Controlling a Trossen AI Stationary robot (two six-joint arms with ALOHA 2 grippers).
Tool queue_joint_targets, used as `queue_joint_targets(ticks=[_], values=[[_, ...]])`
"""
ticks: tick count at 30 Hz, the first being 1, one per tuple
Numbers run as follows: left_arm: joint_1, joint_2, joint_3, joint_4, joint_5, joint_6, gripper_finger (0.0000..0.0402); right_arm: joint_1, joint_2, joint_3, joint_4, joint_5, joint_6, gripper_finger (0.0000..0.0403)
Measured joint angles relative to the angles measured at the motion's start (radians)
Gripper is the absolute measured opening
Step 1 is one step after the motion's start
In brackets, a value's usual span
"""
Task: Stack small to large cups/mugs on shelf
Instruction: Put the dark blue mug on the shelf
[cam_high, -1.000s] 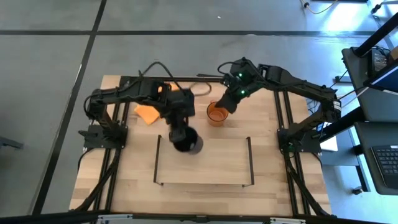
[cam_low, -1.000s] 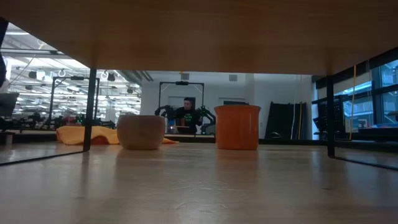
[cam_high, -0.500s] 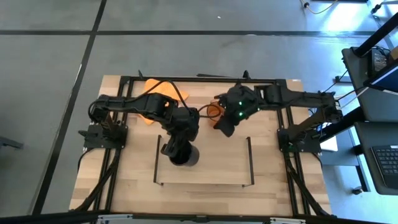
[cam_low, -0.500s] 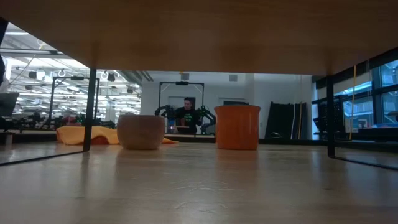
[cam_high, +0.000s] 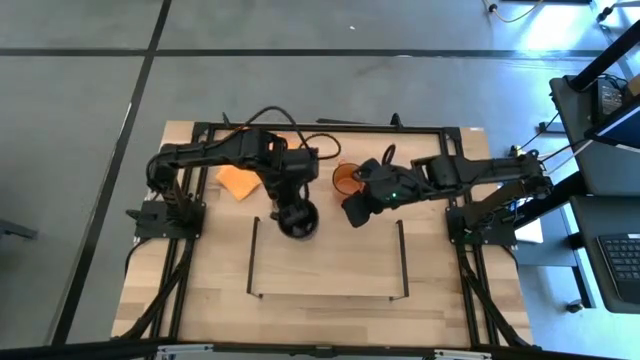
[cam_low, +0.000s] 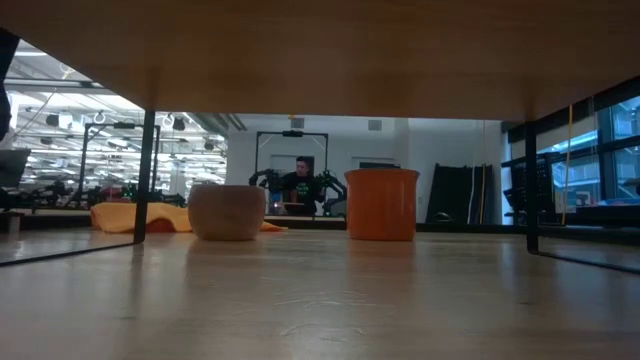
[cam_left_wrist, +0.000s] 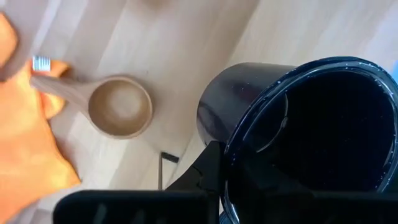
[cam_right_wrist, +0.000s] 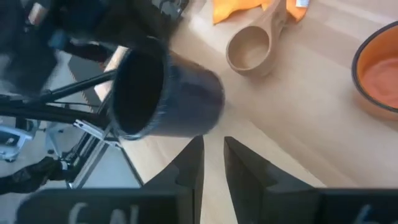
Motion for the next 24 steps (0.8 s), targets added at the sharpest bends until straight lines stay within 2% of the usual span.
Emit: queue_joint_targets(ticks=[6, 20, 24], values=[[-0.051, 0.000, -0.048, 0.001, -0.018, -0.033, 0.0015, 0.028, 0.000, 0.000, 0.009, 0.049, 0.015, 0.0065], [-0.155, 0.001, -0.137, 0.103, 0.018, 0.016, 0.0018, 0.033, 0.000, 0.000, 0.017, 0.050, 0.015, 0.0065], [-0.163, 0.001, -0.137, 0.148, 0.038, 0.049, 0.0036, 0.033, 0.000, 0.000, 0.020, 0.050, 0.015, 0.0065]])
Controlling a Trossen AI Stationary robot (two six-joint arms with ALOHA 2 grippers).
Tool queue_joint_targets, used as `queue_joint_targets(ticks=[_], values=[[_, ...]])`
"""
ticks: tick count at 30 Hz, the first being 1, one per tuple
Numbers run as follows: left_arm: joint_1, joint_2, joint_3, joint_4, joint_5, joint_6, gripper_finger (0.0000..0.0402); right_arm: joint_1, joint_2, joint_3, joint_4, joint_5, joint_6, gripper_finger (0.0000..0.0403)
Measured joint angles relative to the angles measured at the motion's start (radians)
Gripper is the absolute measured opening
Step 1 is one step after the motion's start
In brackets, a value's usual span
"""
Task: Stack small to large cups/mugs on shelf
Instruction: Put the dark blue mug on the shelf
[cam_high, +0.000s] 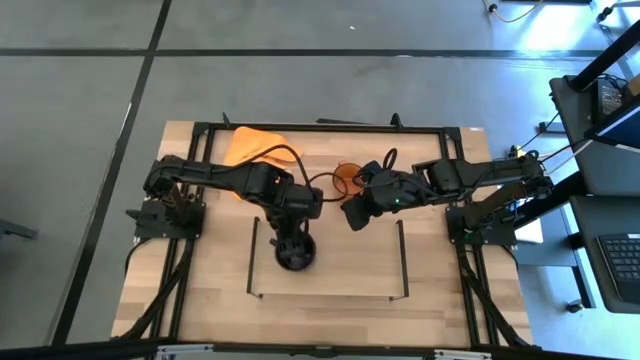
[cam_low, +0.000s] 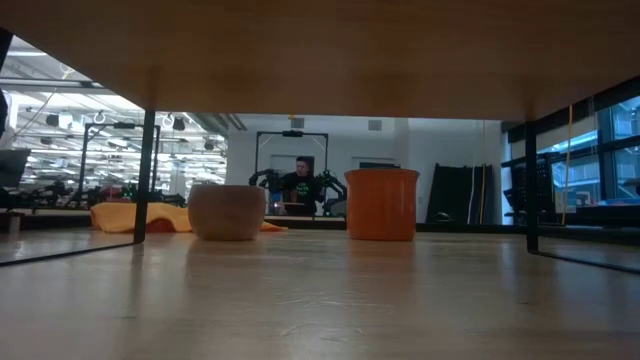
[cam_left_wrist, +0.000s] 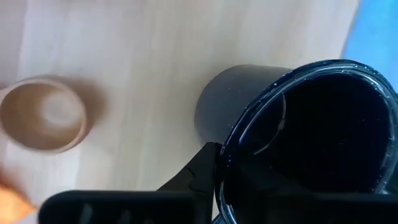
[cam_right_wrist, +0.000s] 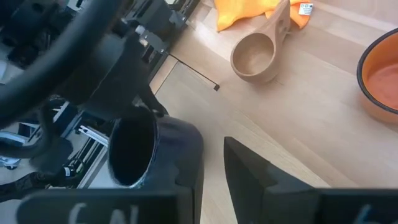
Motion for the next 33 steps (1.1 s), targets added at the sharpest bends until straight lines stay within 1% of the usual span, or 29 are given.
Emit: queue_joint_targets(ticks=[4, 8, 14, 21, 29, 33], values=[[-0.002, 0.000, 0.000, 0.013, 0.018, 0.003, 0.0060, 0.000, 0.000, 0.000, 0.000, 0.000, 0.000, 0.0065], [0.000, 0.000, 0.000, 0.023, 0.018, 0.004, 0.0069, 0.000, 0.000, 0.000, 0.000, -0.001, 0.000, 0.0065], [0.007, 0.000, 0.000, 0.011, 0.020, 0.023, 0.0071, 0.000, 0.000, 0.000, 0.000, -0.006, -0.003, 0.0065], [0.030, -0.015, 0.001, -0.012, 0.024, 0.104, 0.0072, 0.000, 0.000, 0.000, -0.001, -0.008, -0.005, 0.0065], [0.032, -0.076, 0.004, 0.020, 0.043, 0.139, 0.0072, -0.001, 0.000, 0.000, -0.002, -0.008, -0.005, 0.0065], [0.040, -0.113, 0.004, -0.036, 0.022, 0.163, 0.0072, -0.001, 0.000, 0.000, 0.001, -0.008, -0.006, 0.0065]])
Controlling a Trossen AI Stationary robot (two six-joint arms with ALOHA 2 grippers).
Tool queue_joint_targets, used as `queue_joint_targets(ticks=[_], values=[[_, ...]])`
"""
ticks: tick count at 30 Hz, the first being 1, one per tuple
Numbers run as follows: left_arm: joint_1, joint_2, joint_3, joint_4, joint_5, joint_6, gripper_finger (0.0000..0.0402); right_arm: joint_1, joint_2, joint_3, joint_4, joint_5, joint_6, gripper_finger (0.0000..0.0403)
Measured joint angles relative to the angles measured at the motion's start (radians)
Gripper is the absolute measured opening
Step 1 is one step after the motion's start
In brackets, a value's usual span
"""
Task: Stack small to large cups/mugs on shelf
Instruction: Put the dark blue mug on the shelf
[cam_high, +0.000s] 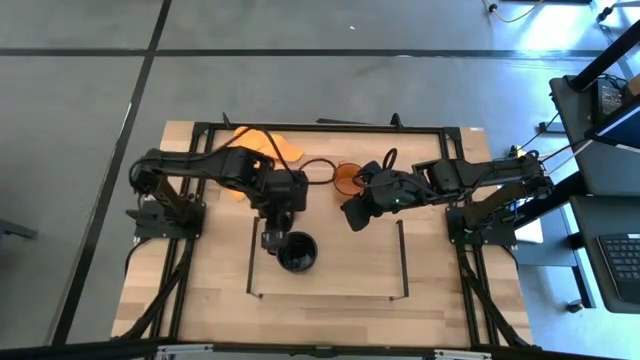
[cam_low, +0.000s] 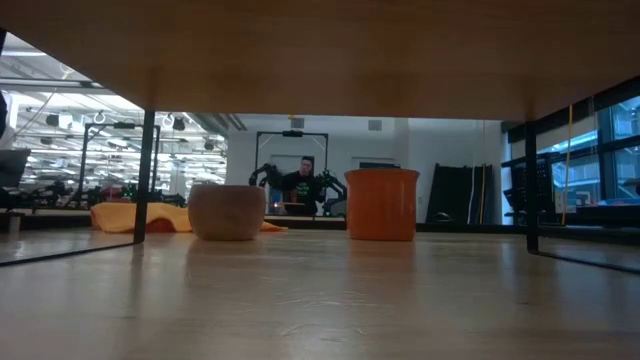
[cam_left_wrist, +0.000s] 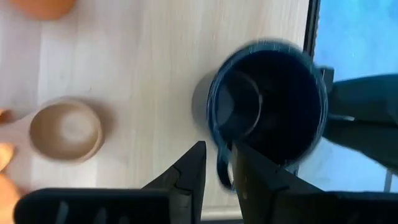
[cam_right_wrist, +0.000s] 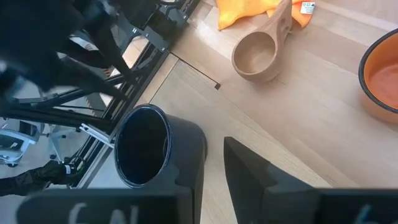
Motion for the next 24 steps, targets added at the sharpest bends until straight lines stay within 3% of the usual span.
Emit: queue_joint_targets(ticks=[5, 12, 19, 24], values=[[0.006, -0.013, 0.001, -0.127, -0.090, 0.066, 0.0072, 0.000, 0.000, 0.000, 0.007, 0.000, -0.001, 0.0065], [0.006, -0.016, -0.106, -0.125, -0.120, 0.127, 0.0058, 0.004, 0.000, 0.000, 0.022, -0.001, -0.001, 0.0065], [-0.025, -0.075, -0.333, -0.080, -0.122, 0.087, 0.0009, 0.031, 0.000, 0.000, 0.014, -0.001, -0.003, 0.0065], [-0.051, -0.117, -0.361, 0.030, -0.103, 0.027, 0.0006, 0.030, 0.000, 0.000, 0.014, -0.001, -0.024, 0.0065]])
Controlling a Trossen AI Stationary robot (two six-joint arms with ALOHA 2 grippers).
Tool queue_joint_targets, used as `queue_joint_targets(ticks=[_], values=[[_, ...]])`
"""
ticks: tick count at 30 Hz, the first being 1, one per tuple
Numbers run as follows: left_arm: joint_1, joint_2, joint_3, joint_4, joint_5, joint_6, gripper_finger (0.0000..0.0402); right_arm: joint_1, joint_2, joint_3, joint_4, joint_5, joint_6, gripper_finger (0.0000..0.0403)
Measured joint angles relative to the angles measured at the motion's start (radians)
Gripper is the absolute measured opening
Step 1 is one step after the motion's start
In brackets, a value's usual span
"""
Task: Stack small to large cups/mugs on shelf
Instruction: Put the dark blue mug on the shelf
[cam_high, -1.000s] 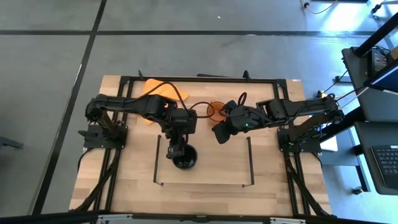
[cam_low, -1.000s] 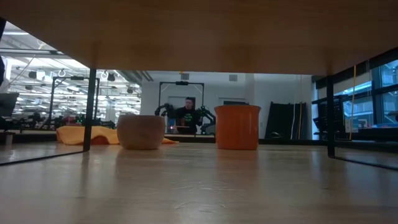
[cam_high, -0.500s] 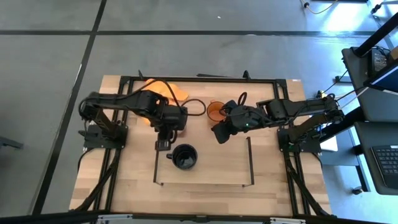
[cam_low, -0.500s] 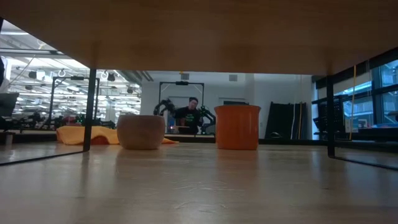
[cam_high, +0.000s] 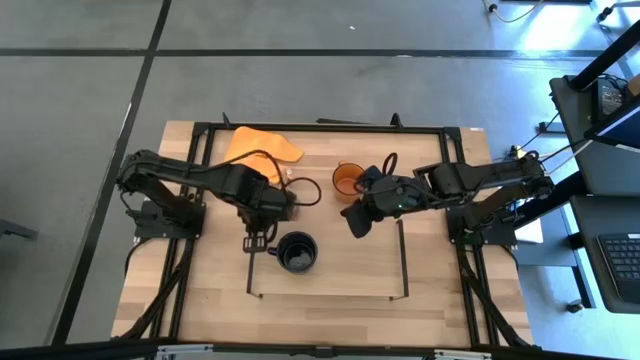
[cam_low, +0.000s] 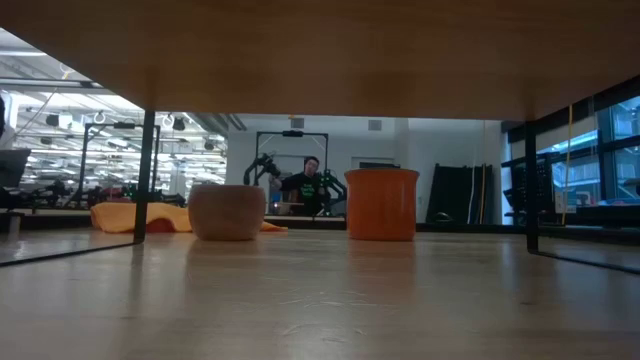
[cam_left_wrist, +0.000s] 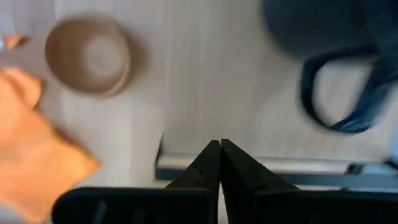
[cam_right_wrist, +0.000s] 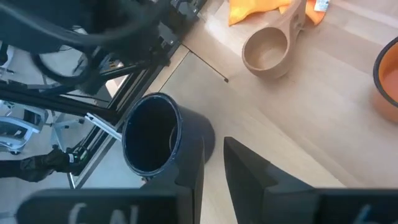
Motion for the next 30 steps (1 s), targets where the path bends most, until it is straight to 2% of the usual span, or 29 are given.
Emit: queue_joint_targets(ticks=[6, 14, 19, 21, 25, 30], values=[[-0.019, -0.007, 0.000, 0.097, 0.015, -0.021, 0.0003, -0.004, 0.000, -0.003, 0.004, -0.041, 0.047, 0.0065], [-0.008, 0.001, 0.000, 0.145, 0.004, -0.010, 0.0001, 0.072, 0.001, -0.139, 0.030, -0.131, 0.183, 0.0065], [-0.009, 0.001, 0.000, 0.141, 0.013, 0.014, 0.0004, 0.082, 0.002, -0.197, 0.059, -0.132, 0.233, 0.0065], [-0.009, 0.001, 0.000, 0.145, 0.016, 0.014, 0.0002, 0.082, 0.002, -0.210, 0.106, -0.128, 0.254, 0.0065], [-0.008, 0.001, 0.000, 0.162, 0.017, 0.013, 0.0002, 0.094, 0.000, -0.274, 0.319, -0.053, 0.215, 0.0065], [-0.009, 0.001, 0.000, 0.193, 0.018, 0.013, 0.0001, 0.102, 0.000, -0.366, 0.517, -0.072, 0.174, 0.0065]])
